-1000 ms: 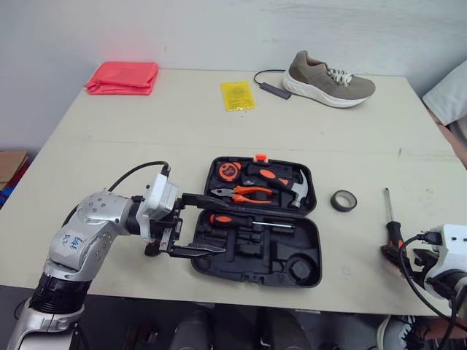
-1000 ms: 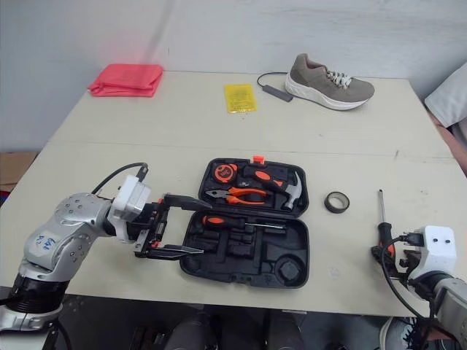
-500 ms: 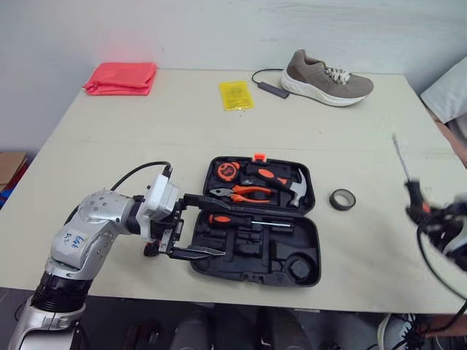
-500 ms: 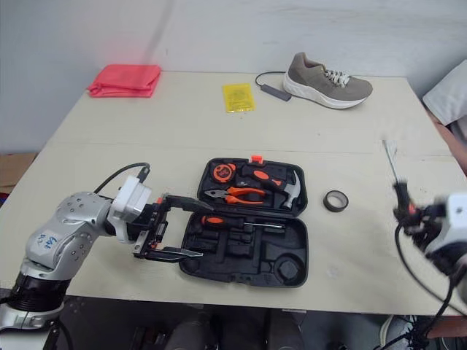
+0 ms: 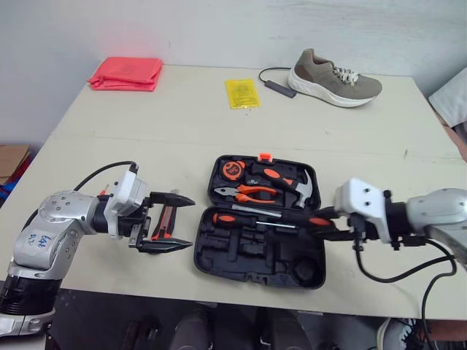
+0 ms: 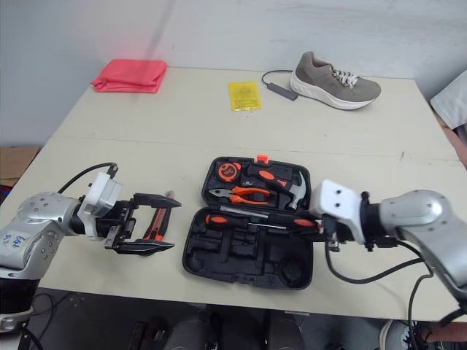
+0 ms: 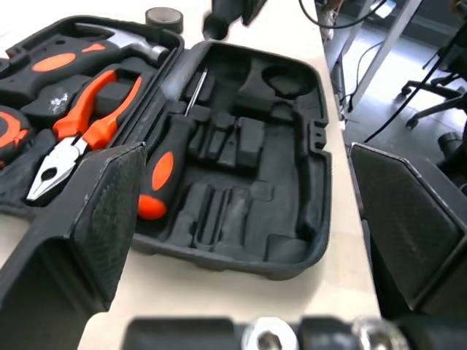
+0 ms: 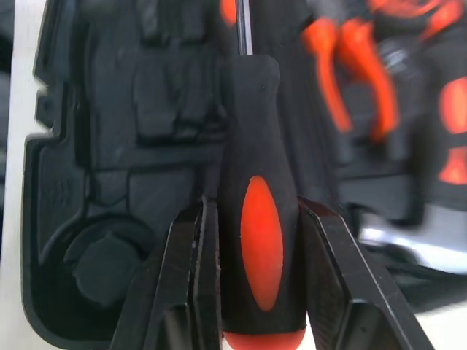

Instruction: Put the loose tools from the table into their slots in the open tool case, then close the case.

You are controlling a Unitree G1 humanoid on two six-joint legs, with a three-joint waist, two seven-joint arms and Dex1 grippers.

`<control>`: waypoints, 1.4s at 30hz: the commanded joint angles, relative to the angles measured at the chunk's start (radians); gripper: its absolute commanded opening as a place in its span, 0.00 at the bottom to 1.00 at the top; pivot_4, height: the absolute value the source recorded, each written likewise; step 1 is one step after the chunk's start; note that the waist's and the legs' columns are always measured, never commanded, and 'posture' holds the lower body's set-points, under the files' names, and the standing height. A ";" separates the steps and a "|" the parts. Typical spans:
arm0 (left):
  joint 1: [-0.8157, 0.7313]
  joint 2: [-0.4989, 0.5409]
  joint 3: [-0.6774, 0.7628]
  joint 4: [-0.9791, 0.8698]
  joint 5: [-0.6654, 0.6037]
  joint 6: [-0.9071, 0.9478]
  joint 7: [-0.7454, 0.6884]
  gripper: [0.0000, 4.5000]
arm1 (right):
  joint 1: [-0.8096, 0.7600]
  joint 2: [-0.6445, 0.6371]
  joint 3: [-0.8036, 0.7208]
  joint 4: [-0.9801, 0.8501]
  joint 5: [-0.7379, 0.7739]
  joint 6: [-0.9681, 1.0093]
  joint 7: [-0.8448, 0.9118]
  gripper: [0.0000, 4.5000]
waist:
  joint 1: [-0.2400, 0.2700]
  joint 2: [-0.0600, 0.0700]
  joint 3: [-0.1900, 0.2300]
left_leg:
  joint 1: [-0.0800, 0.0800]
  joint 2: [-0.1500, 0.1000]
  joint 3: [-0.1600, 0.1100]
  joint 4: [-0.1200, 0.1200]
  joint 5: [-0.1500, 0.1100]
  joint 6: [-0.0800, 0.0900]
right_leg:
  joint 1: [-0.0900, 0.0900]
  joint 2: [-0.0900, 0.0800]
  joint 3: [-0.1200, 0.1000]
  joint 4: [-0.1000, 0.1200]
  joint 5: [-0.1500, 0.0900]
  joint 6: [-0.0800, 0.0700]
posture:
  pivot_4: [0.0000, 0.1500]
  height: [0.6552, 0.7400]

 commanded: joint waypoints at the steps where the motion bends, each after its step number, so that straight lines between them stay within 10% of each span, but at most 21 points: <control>1: 0.006 -0.004 0.013 -0.026 0.002 -0.012 0.010 1.00 | -0.050 0.030 0.060 -0.026 -0.040 0.054 -0.012 0.23 | 0.000 0.000 0.000 | 0.000 0.000 0.000 0.000 0.000 0.000 | 0.000 0.000 0.000 0.000 0.000 0.000 | 1.00 1.00; 42: 0.032 -0.037 0.001 -0.044 0.019 -0.002 0.080 1.00 | -0.060 0.121 0.170 0.064 -0.192 0.142 0.045 0.23 | -0.001 -0.003 -0.002 | 0.001 0.001 0.000 0.001 0.001 -0.001 | 0.001 0.001 0.000 0.002 0.000 0.000 | 1.00 1.00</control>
